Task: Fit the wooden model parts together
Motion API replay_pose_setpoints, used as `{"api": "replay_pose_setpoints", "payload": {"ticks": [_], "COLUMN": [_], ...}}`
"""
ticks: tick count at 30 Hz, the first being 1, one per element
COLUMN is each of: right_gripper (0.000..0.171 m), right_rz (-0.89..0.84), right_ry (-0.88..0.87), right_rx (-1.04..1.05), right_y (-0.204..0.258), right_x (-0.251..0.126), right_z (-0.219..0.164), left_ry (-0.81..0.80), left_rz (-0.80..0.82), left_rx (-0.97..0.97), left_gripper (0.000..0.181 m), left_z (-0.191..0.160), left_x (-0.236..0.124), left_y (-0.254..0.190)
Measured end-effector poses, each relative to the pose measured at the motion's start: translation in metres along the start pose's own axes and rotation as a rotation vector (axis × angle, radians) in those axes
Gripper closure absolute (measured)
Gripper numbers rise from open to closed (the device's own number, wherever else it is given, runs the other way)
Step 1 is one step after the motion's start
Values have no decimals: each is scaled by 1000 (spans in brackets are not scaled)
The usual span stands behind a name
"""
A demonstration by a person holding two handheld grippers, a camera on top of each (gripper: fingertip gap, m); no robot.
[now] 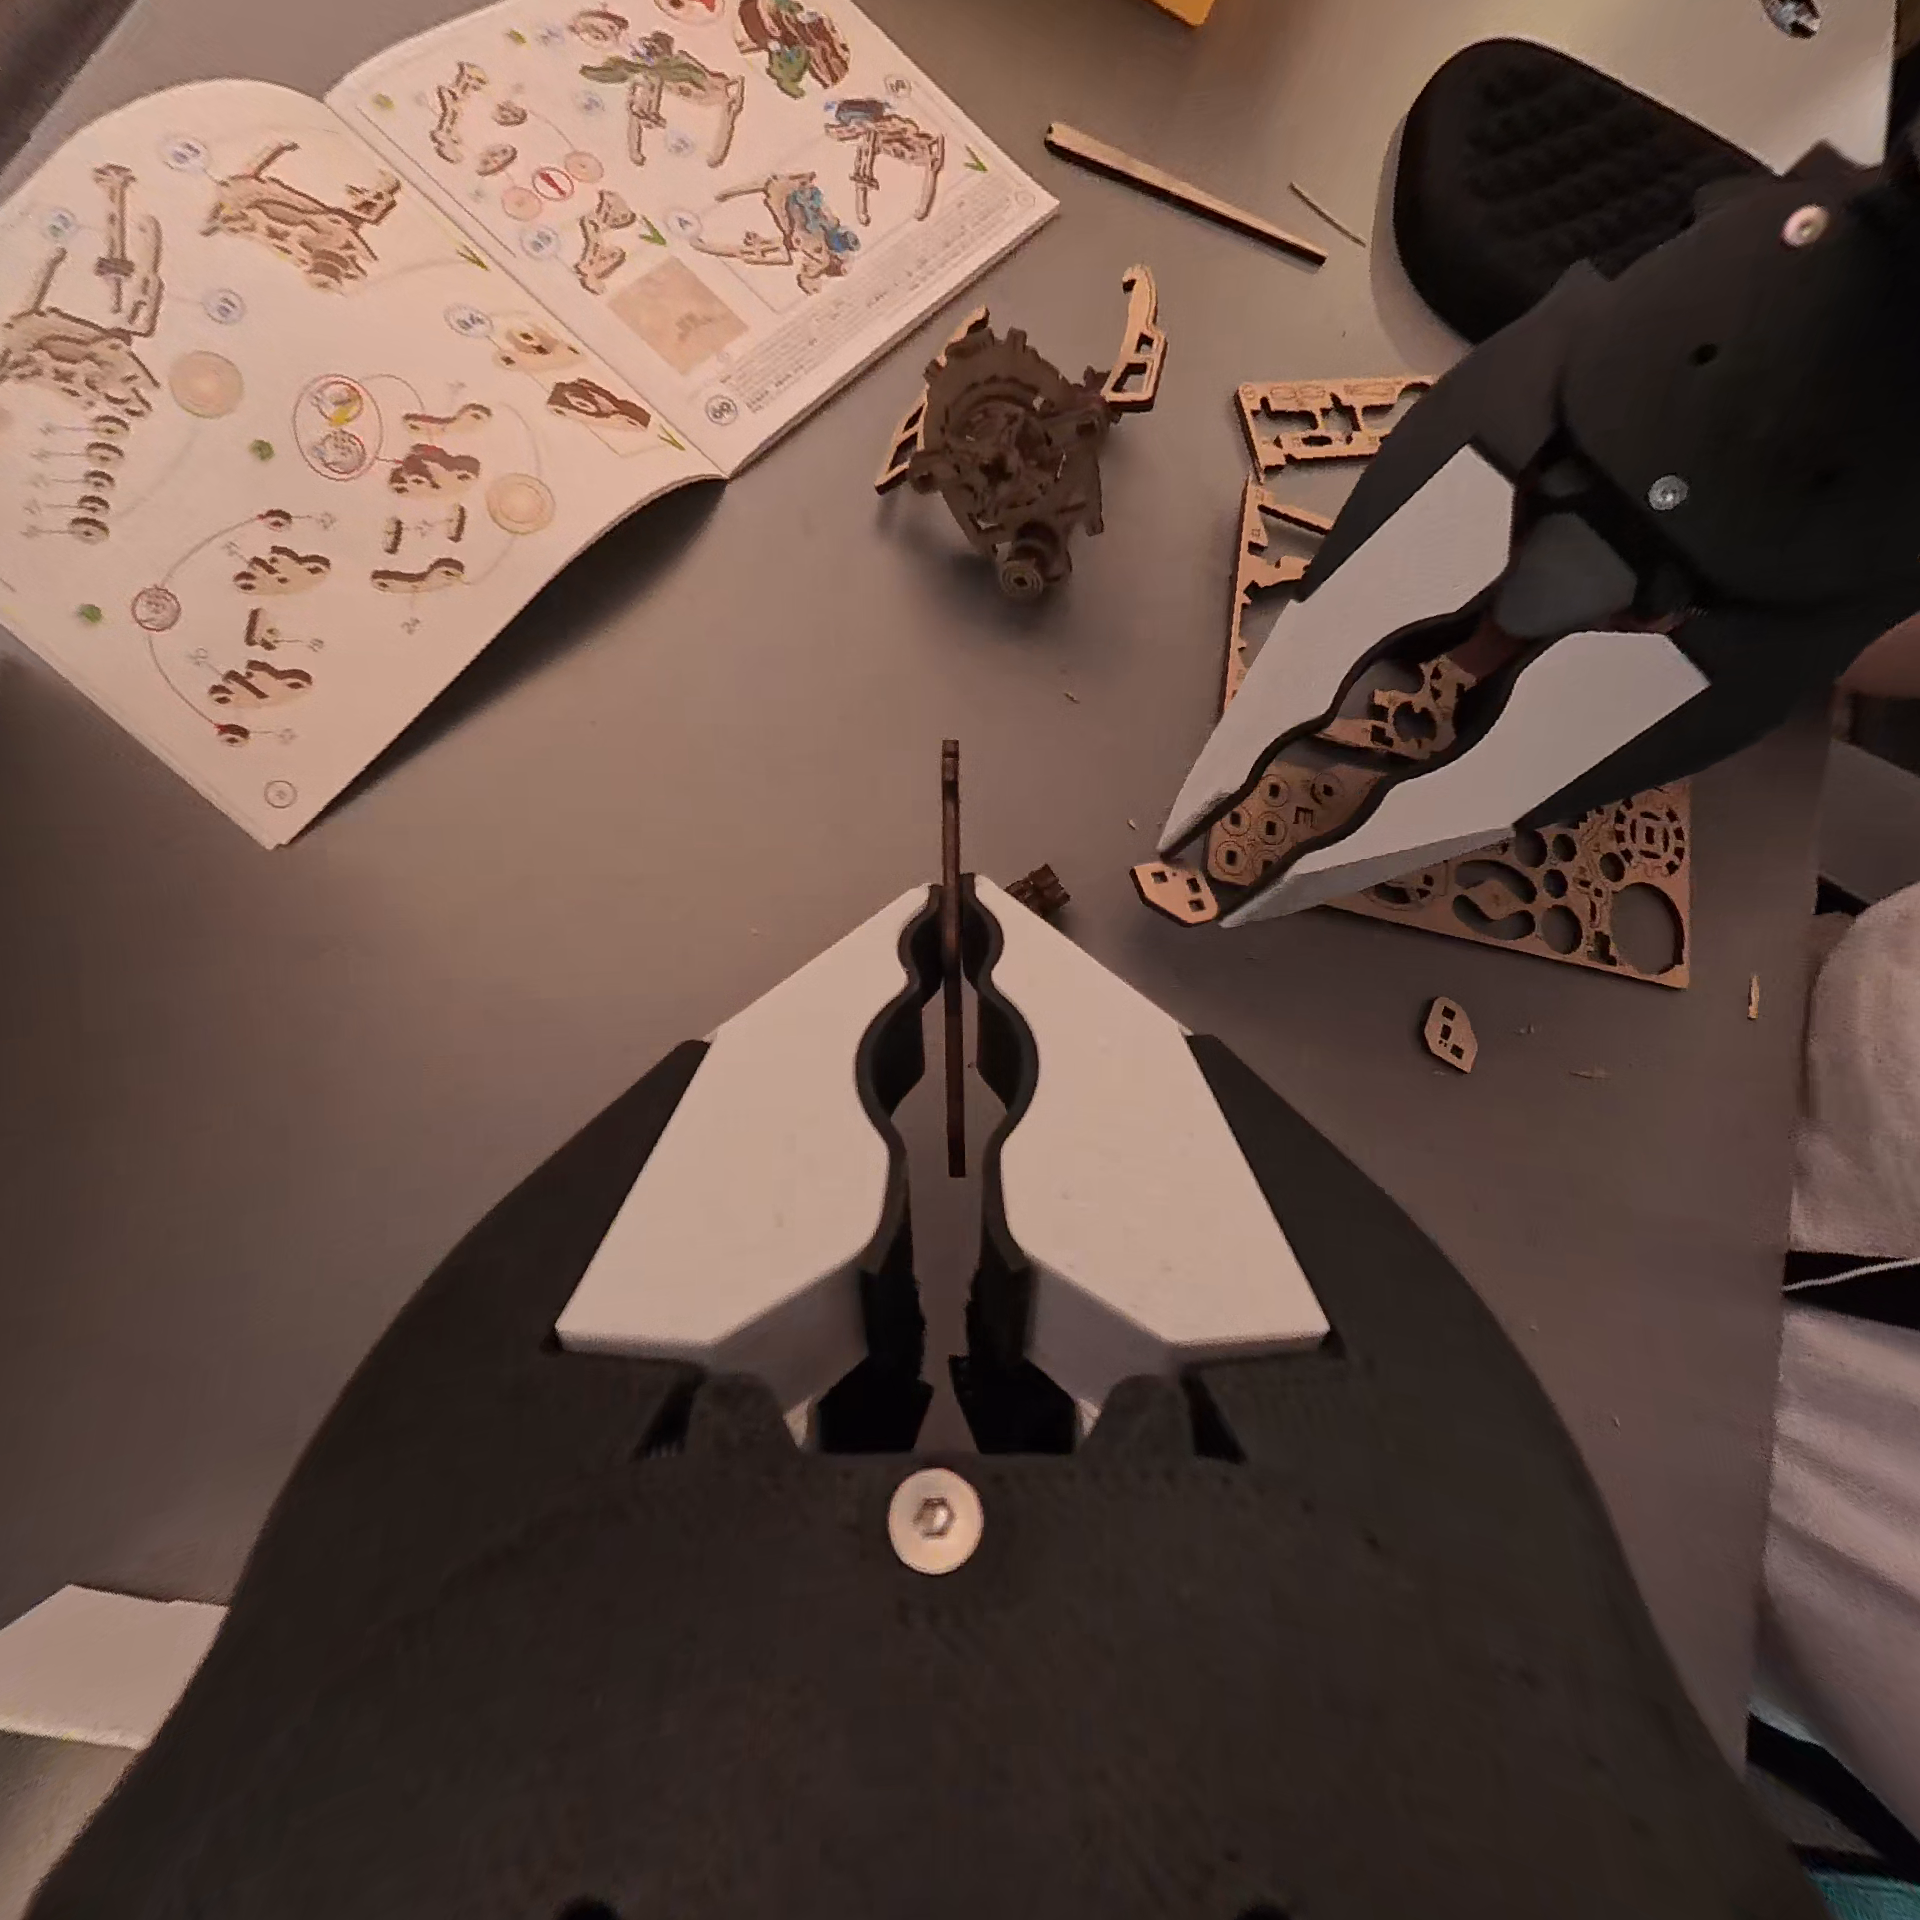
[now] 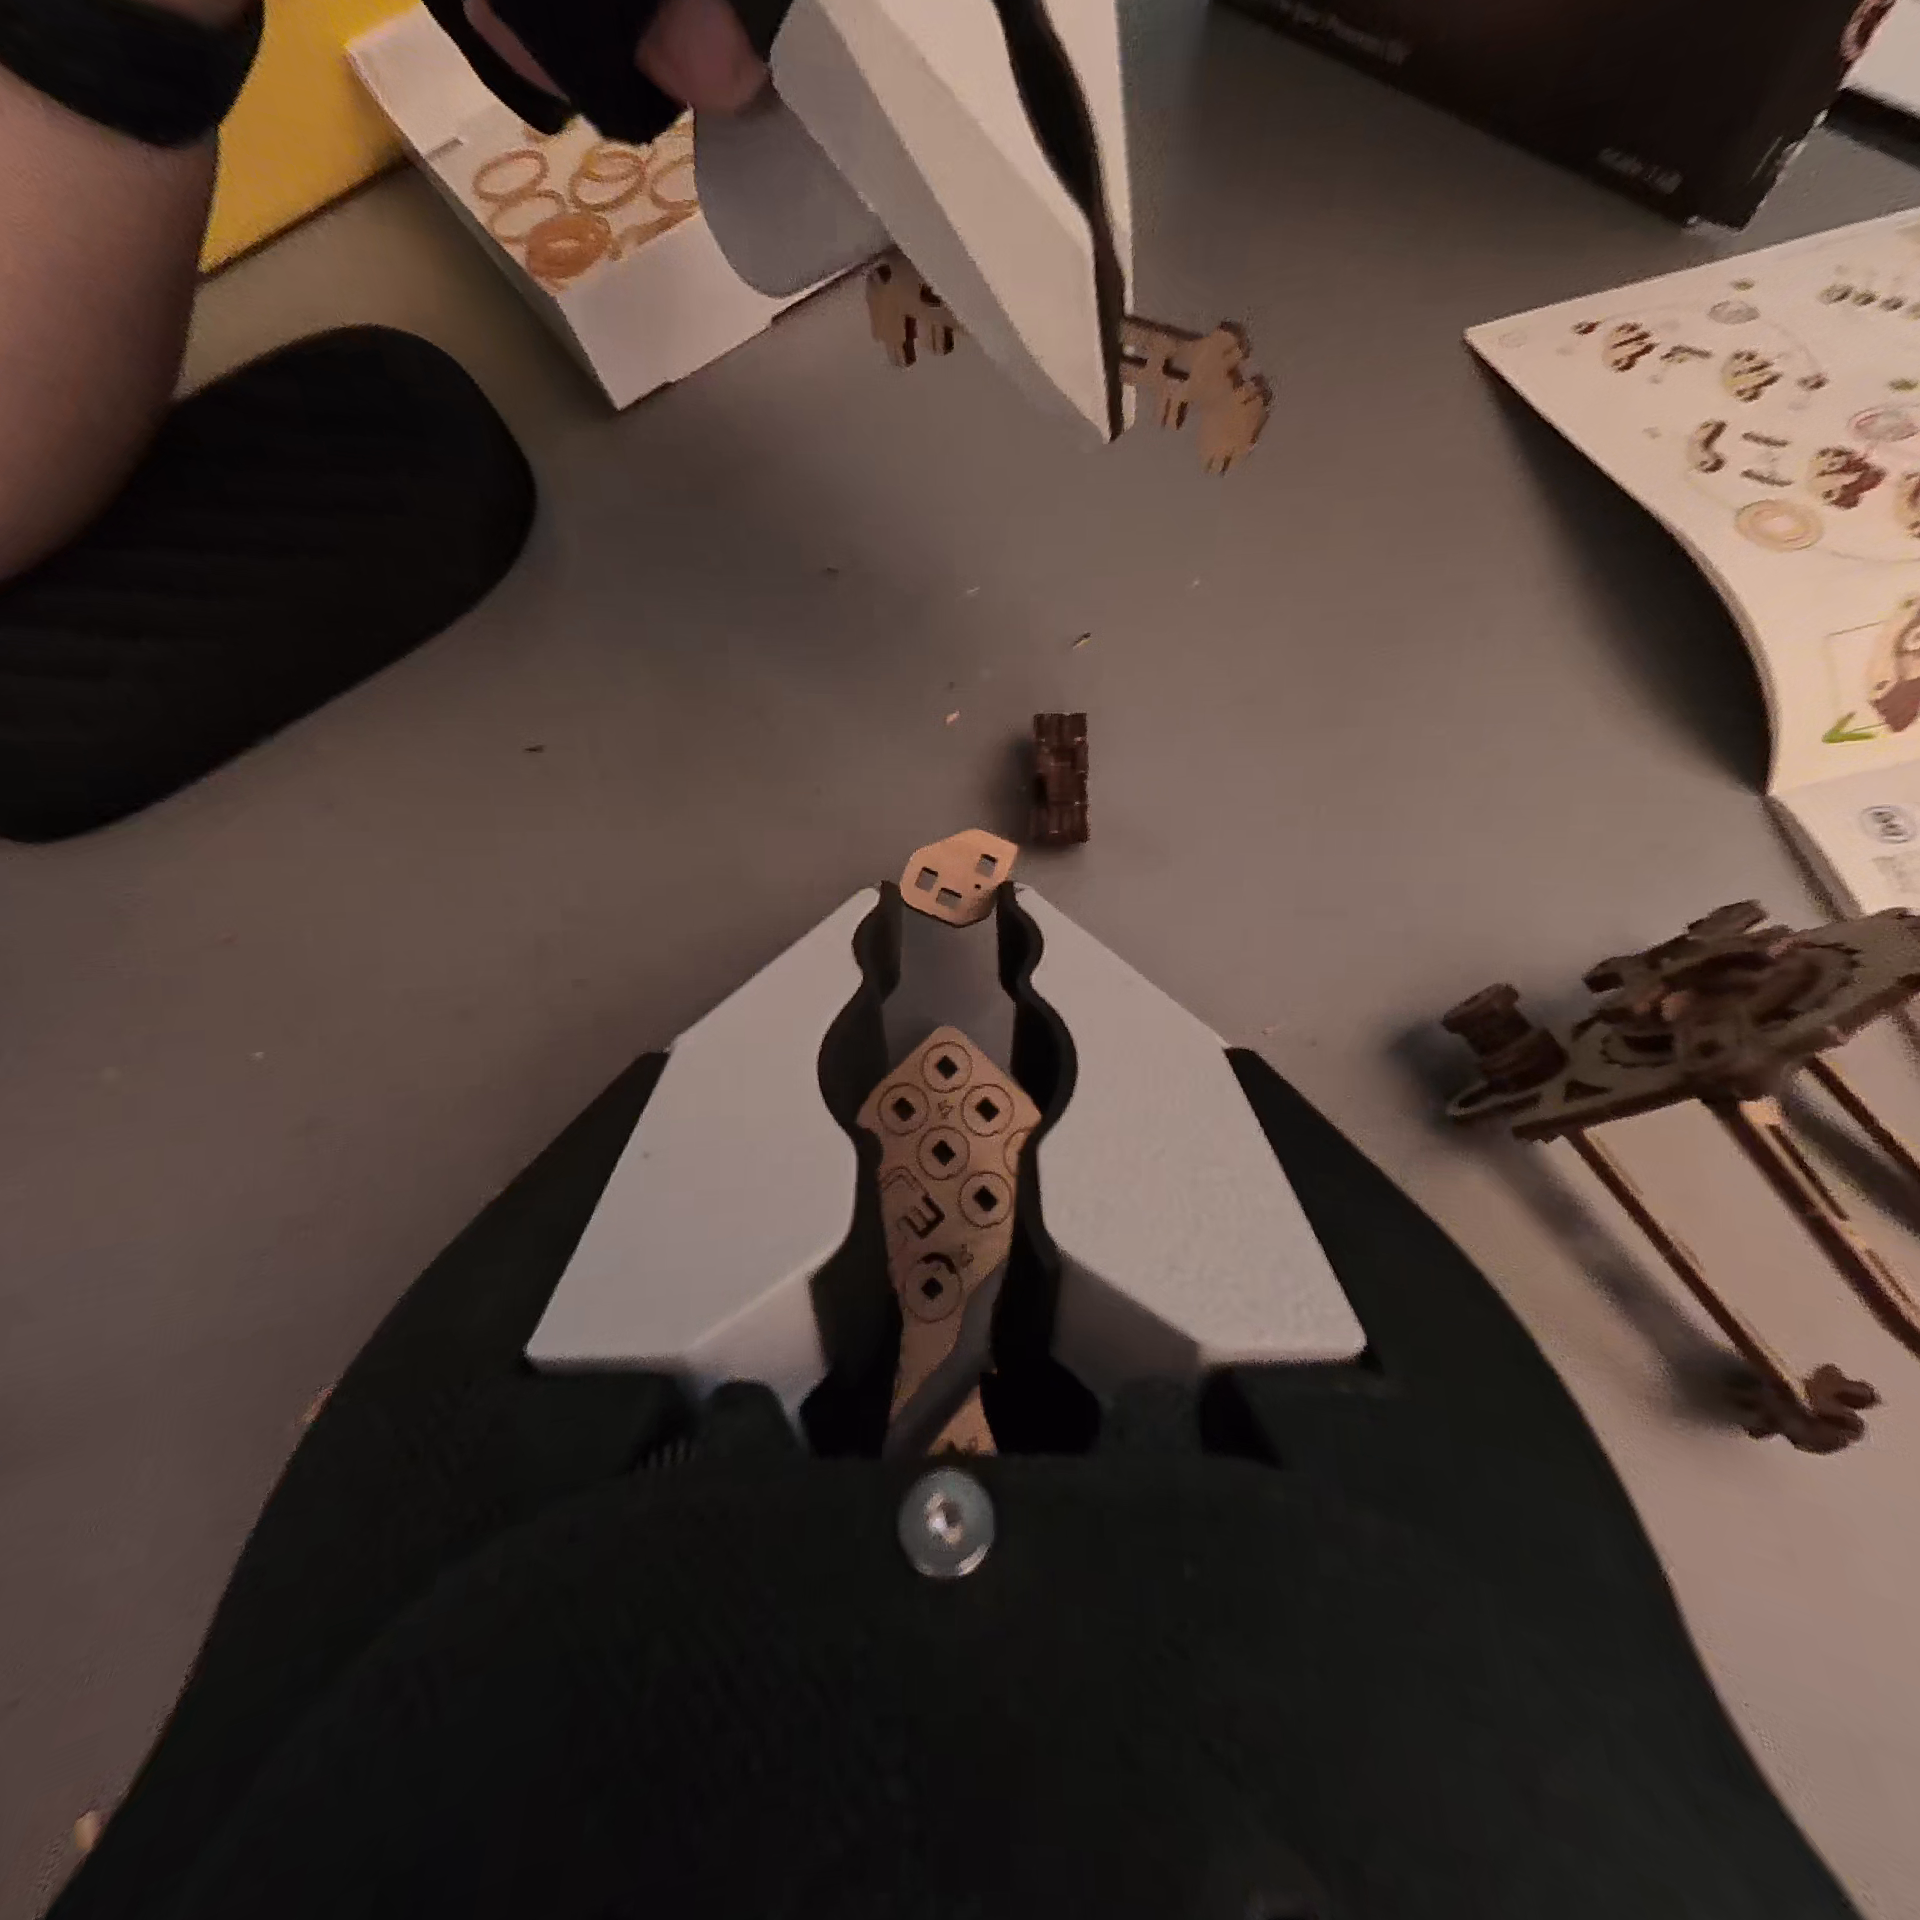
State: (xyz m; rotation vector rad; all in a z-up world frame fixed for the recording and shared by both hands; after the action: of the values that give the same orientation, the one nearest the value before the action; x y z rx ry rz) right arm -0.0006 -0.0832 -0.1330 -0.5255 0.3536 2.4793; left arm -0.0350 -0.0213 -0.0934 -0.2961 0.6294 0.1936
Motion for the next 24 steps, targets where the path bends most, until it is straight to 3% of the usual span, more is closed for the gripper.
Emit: {"api": "replay_pose_setpoints", "payload": {"ticks": [24], "right_gripper": [154], "right_rz": [71], "right_ry": [109], "right_rx": [-59], "right_y": [10], "right_x": [13], "right_z": [-20], "left_ry": [-62], "left_rz": [-1], "left_rx": [37], "left_gripper": [181], "left_z": [17], "left_x": [-17], "left_y": [-11]}}
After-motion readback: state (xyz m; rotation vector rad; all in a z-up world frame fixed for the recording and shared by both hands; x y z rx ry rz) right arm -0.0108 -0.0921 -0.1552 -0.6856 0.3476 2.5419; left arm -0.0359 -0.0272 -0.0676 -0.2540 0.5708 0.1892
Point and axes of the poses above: each gripper's, where its closed fingertips meet, x out along the fingers, z out of its top, y = z × x across the jaws, the point moved 1 cm from there along -x, back along the fingers, and after that the axes turned 10 degrees about -y, right-handed, at the moved point
